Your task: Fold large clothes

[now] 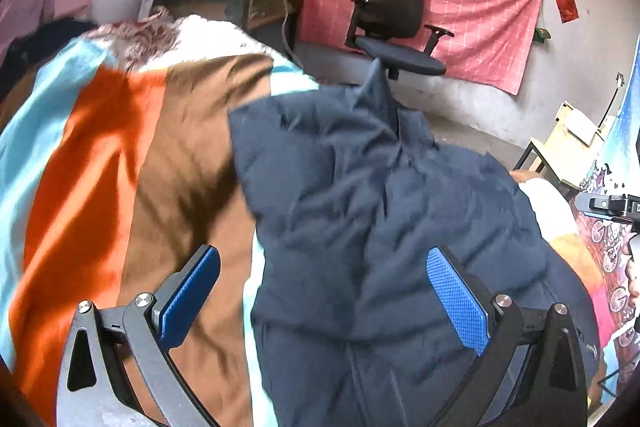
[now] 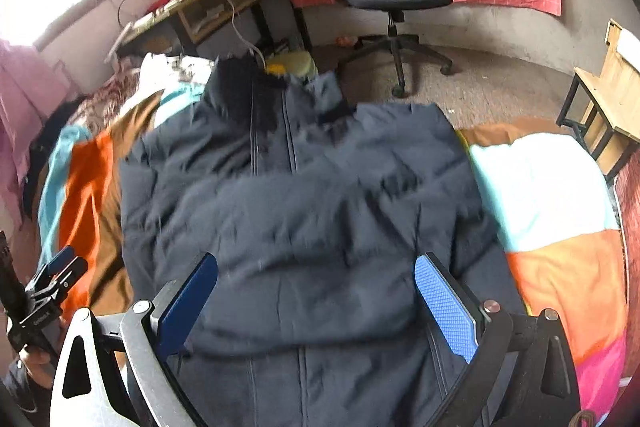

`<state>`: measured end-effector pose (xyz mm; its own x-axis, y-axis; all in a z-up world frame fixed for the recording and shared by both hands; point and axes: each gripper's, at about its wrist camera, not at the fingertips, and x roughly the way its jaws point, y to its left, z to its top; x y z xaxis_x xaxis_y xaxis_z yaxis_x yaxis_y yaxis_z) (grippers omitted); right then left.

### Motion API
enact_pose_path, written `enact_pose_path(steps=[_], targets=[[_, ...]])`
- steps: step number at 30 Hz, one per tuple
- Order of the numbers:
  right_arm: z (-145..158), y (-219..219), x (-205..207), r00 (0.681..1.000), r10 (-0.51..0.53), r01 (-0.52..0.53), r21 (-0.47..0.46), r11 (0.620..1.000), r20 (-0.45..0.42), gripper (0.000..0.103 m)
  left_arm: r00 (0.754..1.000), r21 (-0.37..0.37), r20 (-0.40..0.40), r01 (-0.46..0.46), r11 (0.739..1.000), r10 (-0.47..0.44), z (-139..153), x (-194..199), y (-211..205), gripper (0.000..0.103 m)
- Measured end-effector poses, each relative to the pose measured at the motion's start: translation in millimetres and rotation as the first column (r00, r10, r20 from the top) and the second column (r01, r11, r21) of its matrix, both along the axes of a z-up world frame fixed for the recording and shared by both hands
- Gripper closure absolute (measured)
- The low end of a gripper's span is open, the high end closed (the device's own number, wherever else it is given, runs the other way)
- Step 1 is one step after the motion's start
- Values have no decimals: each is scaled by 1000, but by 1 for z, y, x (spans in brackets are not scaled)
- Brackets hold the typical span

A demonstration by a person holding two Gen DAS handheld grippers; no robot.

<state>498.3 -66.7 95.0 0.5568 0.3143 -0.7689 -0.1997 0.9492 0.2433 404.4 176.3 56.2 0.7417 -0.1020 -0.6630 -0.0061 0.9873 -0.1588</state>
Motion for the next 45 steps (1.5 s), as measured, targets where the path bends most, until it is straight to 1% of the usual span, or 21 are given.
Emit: enact_pose_path(steps=[4, 8, 10, 14, 18, 20, 22, 23, 24, 26, 27, 28, 29, 30, 31, 32, 34, 37, 40, 43, 45], targets=[[-8, 1, 41, 1000, -17, 17, 12, 1000, 5, 3, 998, 37, 69, -1, 999, -2, 13, 38, -9, 2], [-28, -3, 100, 1000, -20, 19, 47, 999, 18, 3, 992, 53, 130, -14, 999, 7, 19, 82, -17, 2], [-41, -7, 136, 999, -12, 10, 82, 997, 32, 3, 988, 61, 150, -33, 998, 23, 18, 113, -22, 2], [-64, -7, 203, 997, 8, -20, 158, 987, 73, 3, 987, 70, 152, -66, 995, 55, 11, 186, -37, 2], [-90, 2, 273, 1000, -7, -1, 277, 961, 25, 6, 984, 67, 146, -113, 991, 102, 2, 243, -44, 2], [-102, 10, 300, 1000, -2, 11, 308, 951, -29, 17, 984, 55, 128, -134, 989, 127, -4, 265, -43, 2], [-113, 17, 321, 997, 3, 24, 326, 945, -81, 21, 983, 50, 109, -152, 987, 146, -9, 285, -42, 3], [-118, 20, 330, 994, 0, 36, 327, 944, -108, 21, 980, 51, 115, -170, 984, 163, -10, 292, -40, 3], [-123, 23, 337, 992, -4, 46, 336, 941, -125, 21, 977, 48, 123, -181, 982, 174, -12, 295, -37, 6], [-130, 25, 345, 989, -6, 56, 343, 938, -146, 21, 978, 31, 109, -182, 983, 178, -17, 297, -35, 16], [-134, 26, 348, 987, -5, 60, 347, 936, -158, 21, 982, 14, 82, -174, 985, 172, -22, 301, -32, 34], [-137, 25, 349, 986, -5, 63, 351, 934, -164, 21, 986, -11, 52, -158, 987, 158, -26, 303, -29, 57], [-140, 25, 349, 987, -9, 66, 355, 933, -160, 21, 989, -43, 34, -143, 989, 144, -29, 303, -26, 66], [-141, 24, 348, 988, -4, 59, 357, 932, -153, 25, 990, -75, 28, -133, 988, 135, -29, 301, -23, 80], [-140, 24, 347, 990, 0, 50, 351, 935, -143, 44, 991, -100, 28, -125, 987, 128, -28, 297, -22, 90], [-139, 23, 344, 991, 7, 38, 342, 939, -132, 68, 992, -120, 31, -115, 986, 120, -26, 293, -20, 92], [-134, 23, 338, 993, 18, 19, 320, 947, -113, 87, 993, -117, 43, -108, 987, 114, -19, 284, -22, 95], [-107, 15, 311, 999, 18, -8, 309, 951, -32, 90, 992, -90, 78, -90, 992, 97, -8, 263, -30, 96], [-69, 3, 279, 997, 49, -64, 282, 957, 59, 91, 990, -95, 125, -59, 994, 71, 8, 232, -33, 97], [-32, -11, 233, 984, 88, -125, 256, 959, 152, 91, 982, -98, 189, -10, 995, 28, 24, 193, -37, 98], [-12, -20, 196, 970, 115, -164, 228, 960, 214, 91, 972, -80, 234, 24, 996, -5, 33, 165, -39, 98]])
